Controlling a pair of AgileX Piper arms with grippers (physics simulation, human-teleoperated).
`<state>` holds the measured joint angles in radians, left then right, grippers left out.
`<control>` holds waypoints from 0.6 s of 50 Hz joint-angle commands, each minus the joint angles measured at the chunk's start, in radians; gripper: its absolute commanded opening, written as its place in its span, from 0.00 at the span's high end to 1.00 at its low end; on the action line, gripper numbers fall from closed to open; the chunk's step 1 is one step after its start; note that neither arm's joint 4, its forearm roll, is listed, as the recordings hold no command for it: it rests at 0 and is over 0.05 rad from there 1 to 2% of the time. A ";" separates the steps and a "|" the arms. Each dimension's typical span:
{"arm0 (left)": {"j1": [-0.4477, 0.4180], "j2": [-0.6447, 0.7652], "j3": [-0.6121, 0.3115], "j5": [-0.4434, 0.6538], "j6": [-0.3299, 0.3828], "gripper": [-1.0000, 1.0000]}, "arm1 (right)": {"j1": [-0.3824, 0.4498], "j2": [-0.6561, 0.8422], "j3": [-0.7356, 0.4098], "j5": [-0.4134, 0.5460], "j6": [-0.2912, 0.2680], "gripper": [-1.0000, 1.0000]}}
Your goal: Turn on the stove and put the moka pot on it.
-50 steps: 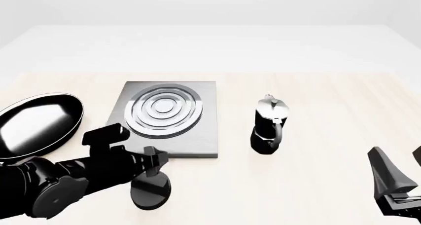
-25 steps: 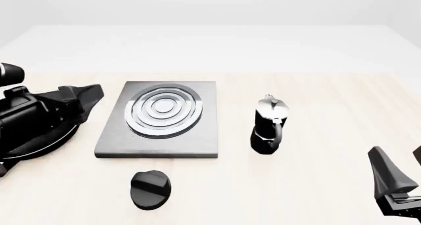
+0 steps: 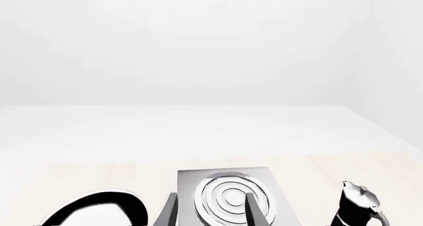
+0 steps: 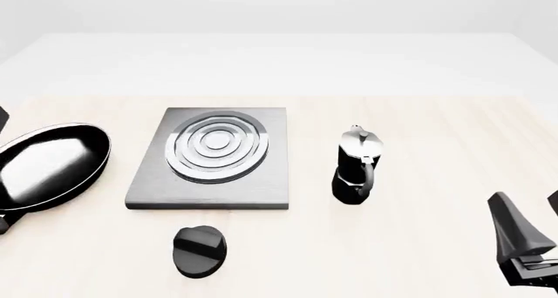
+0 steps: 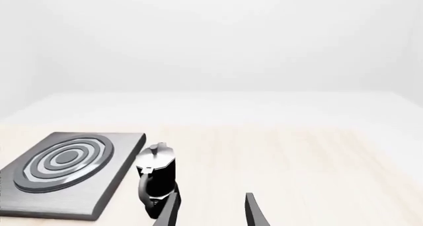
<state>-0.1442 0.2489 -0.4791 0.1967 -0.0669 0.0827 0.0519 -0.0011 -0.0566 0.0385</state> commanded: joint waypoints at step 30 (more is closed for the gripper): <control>0.155 -0.249 0.429 -0.242 0.104 0.00 | 0.073 -0.051 -0.137 0.093 -0.049 0.00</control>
<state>-0.0302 0.0113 -0.1654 0.0238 0.0385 0.1194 0.0056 -0.0812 0.0068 0.0085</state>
